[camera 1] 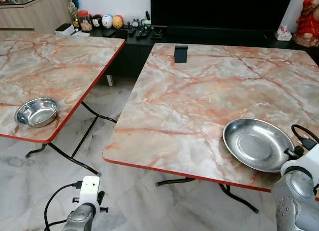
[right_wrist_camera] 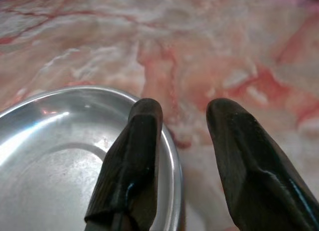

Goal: Setting the table

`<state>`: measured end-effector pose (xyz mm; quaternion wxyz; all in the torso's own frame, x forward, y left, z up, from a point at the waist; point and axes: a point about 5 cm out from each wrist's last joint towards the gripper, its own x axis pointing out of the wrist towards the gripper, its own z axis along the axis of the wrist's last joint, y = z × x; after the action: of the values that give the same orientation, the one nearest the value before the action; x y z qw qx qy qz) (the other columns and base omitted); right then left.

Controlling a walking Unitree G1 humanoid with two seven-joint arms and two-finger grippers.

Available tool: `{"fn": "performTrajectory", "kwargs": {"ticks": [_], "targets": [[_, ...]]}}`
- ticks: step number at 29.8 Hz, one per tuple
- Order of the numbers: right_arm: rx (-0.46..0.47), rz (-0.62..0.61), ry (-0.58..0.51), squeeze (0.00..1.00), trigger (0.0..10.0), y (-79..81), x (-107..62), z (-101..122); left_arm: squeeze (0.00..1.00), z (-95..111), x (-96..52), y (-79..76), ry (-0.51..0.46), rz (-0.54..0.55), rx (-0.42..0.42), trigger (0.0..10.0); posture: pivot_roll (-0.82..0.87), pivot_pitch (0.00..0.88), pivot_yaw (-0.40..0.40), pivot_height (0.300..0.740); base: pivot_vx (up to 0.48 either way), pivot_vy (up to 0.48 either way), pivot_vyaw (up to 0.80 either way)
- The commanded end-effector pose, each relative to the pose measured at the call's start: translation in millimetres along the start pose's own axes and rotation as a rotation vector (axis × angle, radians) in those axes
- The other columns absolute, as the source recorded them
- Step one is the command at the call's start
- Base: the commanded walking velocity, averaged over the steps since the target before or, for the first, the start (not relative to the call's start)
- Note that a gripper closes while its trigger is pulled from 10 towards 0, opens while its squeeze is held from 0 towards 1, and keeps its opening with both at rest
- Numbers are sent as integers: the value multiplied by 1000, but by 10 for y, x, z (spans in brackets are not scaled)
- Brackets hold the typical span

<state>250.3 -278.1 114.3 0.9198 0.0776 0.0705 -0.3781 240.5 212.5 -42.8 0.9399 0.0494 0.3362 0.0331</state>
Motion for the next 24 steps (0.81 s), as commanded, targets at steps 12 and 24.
{"fn": "performTrajectory", "kwargs": {"ticks": [12, 24], "targets": [[-74, 494, -335, 0, 10000, 503, -209, 261, 0, -11, -3, 2, 1, -4, -11, 10000, -31, 0, 33, 740, 0, 0, 0], [-91, 671, -353, 0, 10000, 697, -242, 222, 0, -29, -13, 31, 0, -1, -9, 10000, -24, 0, 25, 740, 0, 0, 0]]}}
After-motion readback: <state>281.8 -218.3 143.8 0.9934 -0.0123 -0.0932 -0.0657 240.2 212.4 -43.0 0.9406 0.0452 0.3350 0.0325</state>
